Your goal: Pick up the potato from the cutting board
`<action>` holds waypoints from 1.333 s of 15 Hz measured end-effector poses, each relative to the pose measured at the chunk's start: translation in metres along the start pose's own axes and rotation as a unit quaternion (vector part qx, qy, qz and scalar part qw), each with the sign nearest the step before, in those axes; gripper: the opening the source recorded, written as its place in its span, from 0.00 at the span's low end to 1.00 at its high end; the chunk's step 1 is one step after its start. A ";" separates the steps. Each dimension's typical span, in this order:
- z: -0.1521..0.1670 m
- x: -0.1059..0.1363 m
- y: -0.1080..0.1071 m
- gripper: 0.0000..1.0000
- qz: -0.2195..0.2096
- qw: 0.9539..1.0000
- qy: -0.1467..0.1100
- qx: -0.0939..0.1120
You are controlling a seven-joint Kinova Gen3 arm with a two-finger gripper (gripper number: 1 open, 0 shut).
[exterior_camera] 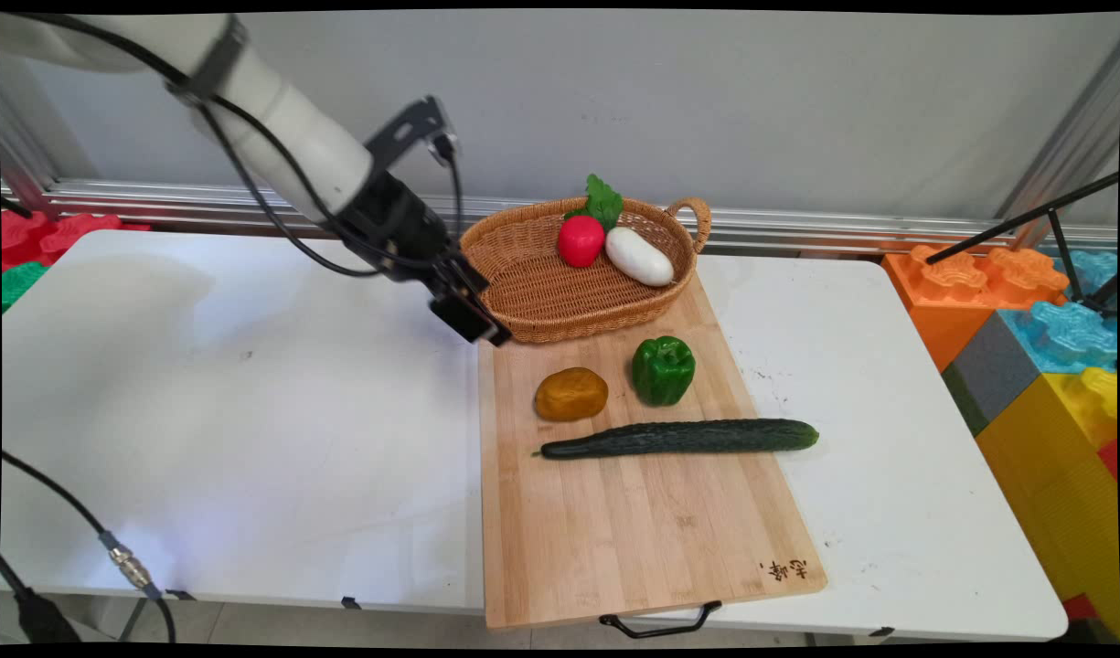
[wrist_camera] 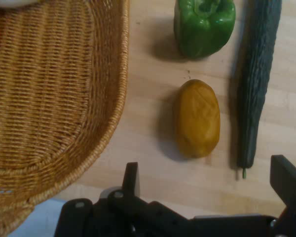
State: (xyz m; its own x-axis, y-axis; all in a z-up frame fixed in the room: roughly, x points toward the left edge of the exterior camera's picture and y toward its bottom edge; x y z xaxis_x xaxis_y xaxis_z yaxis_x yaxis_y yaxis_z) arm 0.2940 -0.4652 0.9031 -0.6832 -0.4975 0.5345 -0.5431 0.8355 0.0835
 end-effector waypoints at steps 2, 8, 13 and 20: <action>0.013 0.002 0.006 1.00 -0.014 1.000 -0.004 0.001; 0.070 0.002 0.018 1.00 -0.030 1.000 0.000 0.006; 0.108 -0.005 0.014 1.00 -0.028 1.000 0.010 0.008; 0.139 -0.012 0.009 1.00 -0.023 1.000 0.012 0.004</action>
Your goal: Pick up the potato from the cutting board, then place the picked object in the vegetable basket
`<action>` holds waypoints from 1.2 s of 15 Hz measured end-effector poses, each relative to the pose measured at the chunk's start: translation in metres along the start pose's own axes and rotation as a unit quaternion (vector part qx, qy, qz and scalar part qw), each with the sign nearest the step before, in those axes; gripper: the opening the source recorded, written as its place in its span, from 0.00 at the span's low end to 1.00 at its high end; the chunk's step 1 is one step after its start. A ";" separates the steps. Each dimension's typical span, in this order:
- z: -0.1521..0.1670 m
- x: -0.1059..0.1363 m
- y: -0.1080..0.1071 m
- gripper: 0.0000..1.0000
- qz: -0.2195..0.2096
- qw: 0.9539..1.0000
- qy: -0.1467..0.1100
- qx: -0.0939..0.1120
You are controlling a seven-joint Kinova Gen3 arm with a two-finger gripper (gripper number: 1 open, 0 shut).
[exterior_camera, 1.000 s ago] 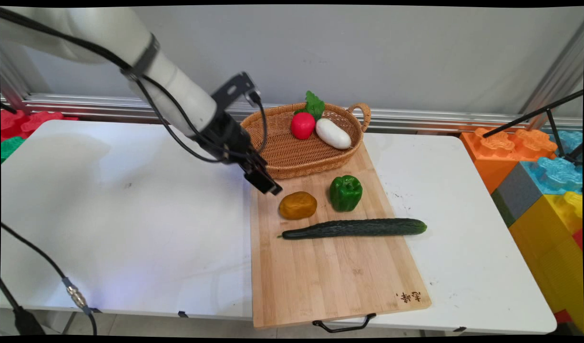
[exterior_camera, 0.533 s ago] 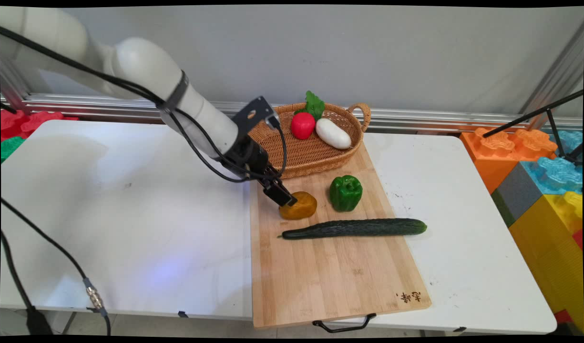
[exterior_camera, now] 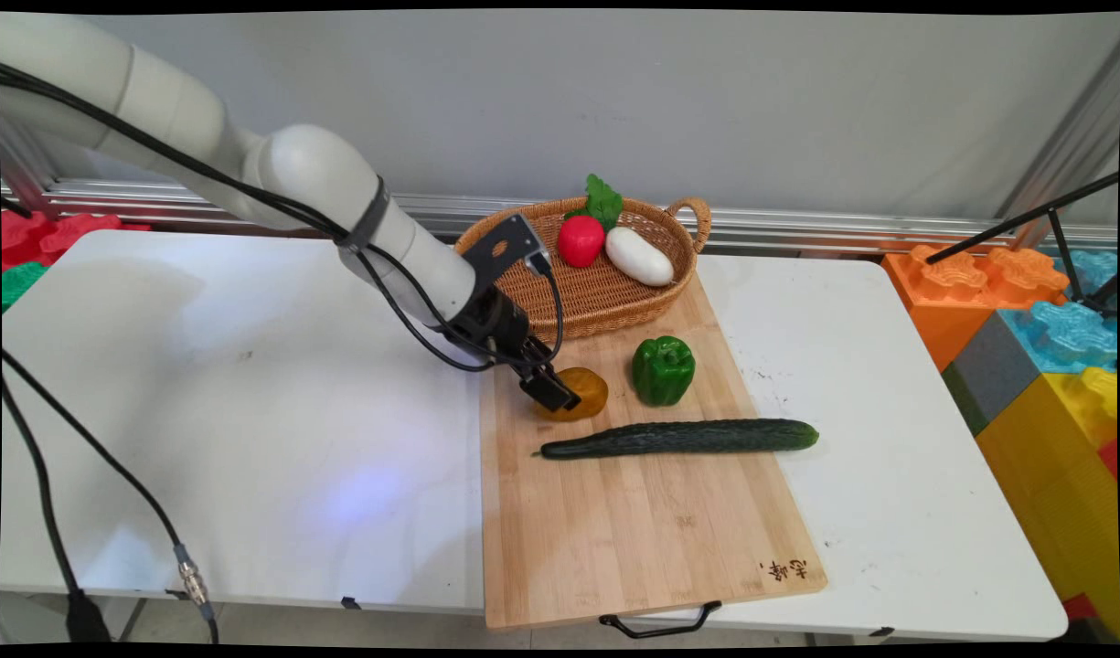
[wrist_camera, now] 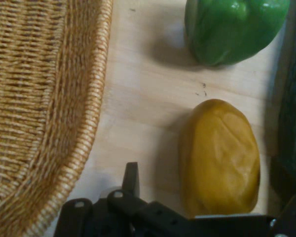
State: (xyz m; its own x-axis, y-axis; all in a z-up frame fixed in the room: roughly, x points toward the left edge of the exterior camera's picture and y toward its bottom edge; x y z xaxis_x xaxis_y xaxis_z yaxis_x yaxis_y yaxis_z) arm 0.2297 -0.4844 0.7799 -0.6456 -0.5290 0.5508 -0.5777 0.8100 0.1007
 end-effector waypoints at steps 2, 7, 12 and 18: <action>0.006 -0.001 -0.001 1.00 0.002 1.000 0.000 -0.001; 0.013 -0.002 0.001 0.00 0.007 1.000 0.000 -0.010; -0.007 0.007 0.007 0.00 0.004 1.000 0.007 -0.013; -0.057 0.056 0.005 0.00 0.008 0.999 0.036 0.024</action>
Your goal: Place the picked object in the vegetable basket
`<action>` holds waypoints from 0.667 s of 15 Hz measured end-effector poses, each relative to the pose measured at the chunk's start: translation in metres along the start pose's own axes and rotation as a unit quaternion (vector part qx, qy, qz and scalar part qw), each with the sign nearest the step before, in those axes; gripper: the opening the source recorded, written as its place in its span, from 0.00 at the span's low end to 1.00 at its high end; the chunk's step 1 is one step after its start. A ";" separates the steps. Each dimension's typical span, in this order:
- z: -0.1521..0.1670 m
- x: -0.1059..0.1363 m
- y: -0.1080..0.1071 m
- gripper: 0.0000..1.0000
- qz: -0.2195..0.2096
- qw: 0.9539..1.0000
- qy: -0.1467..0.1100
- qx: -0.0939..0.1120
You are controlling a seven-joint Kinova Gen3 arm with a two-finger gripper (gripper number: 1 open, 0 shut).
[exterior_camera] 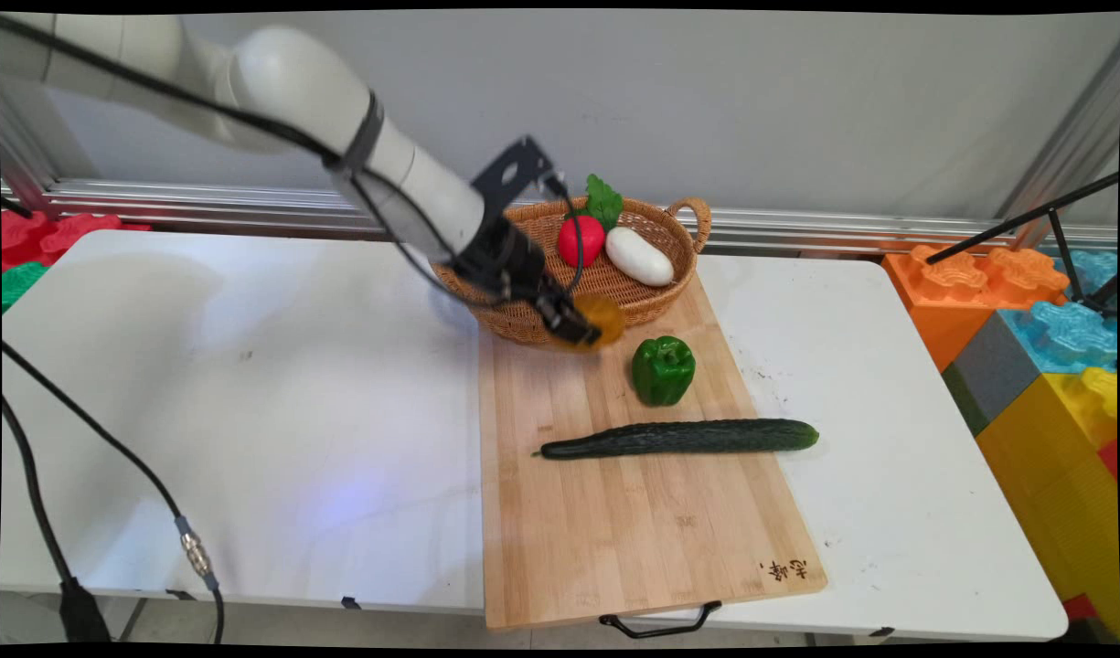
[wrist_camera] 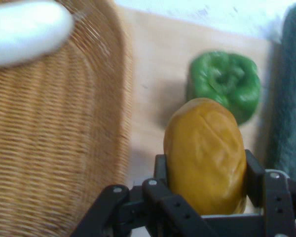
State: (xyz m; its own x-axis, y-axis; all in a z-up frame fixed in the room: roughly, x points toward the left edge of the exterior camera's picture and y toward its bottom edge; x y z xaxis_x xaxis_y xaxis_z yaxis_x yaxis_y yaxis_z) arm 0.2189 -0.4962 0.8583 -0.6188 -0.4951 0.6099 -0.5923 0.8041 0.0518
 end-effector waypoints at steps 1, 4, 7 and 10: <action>-0.004 0.006 -0.004 0.00 -0.001 1.000 0.004 0.008; -0.015 0.029 -0.025 0.00 -0.009 0.999 0.020 0.043; -0.019 0.042 -0.054 0.00 -0.027 0.996 0.026 0.082; -0.014 0.046 -0.082 0.00 -0.045 0.992 0.023 0.113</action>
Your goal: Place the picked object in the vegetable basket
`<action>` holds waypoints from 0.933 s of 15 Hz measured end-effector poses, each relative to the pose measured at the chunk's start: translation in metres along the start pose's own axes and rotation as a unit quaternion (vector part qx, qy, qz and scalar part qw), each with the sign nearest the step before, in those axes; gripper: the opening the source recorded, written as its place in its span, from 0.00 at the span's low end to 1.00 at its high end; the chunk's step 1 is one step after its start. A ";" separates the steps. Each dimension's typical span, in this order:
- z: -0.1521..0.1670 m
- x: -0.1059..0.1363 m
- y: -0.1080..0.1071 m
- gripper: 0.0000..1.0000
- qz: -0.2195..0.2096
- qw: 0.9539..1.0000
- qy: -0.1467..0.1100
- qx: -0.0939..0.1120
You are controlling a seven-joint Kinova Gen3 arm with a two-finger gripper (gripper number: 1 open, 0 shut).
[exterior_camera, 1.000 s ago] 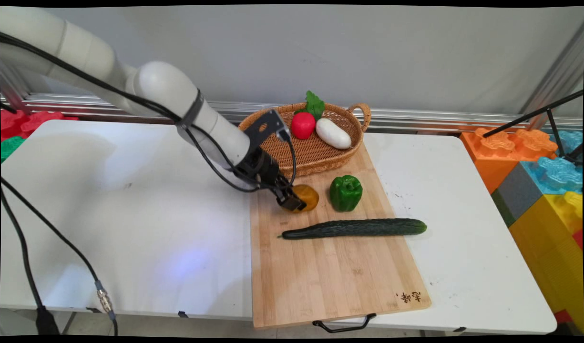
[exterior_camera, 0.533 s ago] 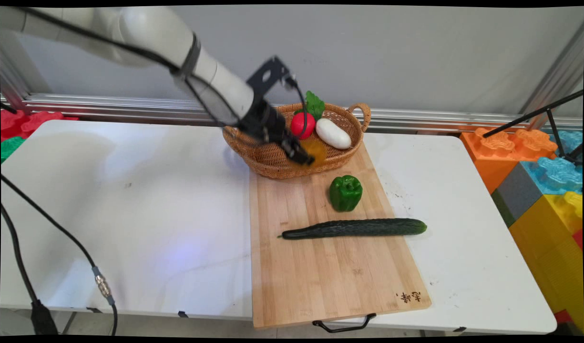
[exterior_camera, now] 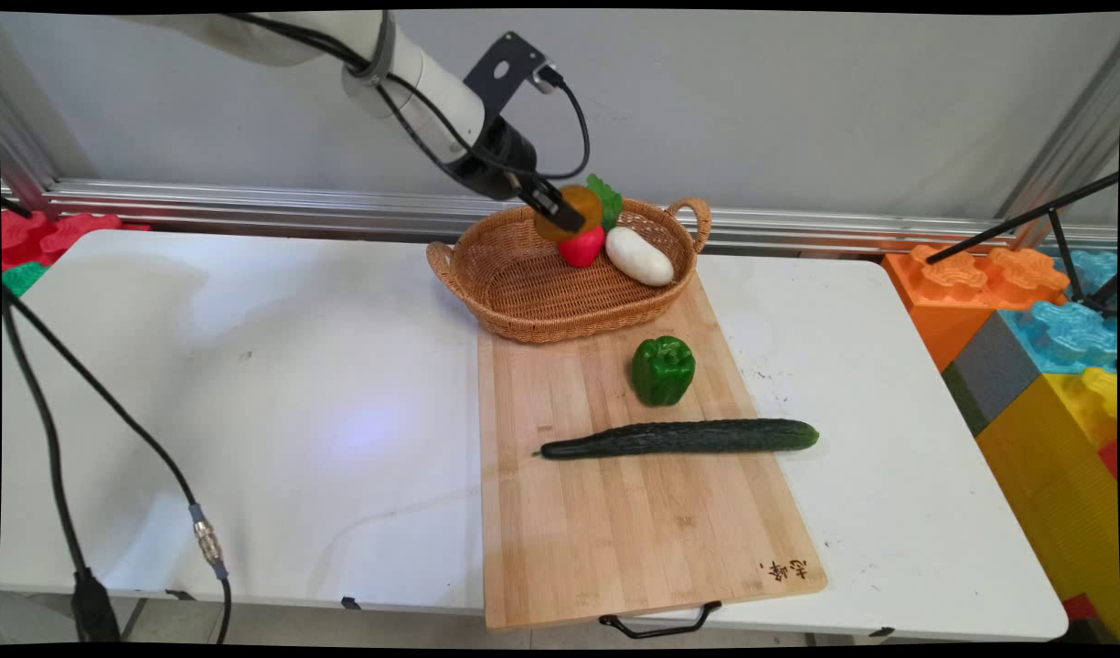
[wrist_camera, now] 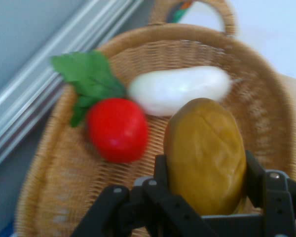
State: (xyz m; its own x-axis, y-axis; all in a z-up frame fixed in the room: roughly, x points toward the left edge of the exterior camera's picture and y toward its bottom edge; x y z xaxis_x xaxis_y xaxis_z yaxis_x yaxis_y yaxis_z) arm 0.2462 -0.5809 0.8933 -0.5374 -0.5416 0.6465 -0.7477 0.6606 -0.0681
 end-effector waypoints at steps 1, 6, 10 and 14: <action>0.006 0.000 -0.008 0.00 -0.006 1.000 -0.003 0.008; 0.040 -0.009 -0.036 0.00 -0.035 0.999 -0.020 0.021; 0.065 -0.022 -0.051 0.00 -0.050 0.998 -0.035 0.022; 0.083 -0.031 -0.059 0.00 -0.058 0.997 -0.046 0.021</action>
State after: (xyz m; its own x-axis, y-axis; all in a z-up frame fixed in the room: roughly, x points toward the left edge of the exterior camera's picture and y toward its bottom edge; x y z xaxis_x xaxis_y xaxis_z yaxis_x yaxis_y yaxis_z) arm 0.2749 -0.6462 0.8143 -0.4789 -0.6597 0.5792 -0.8214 0.5695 -0.0304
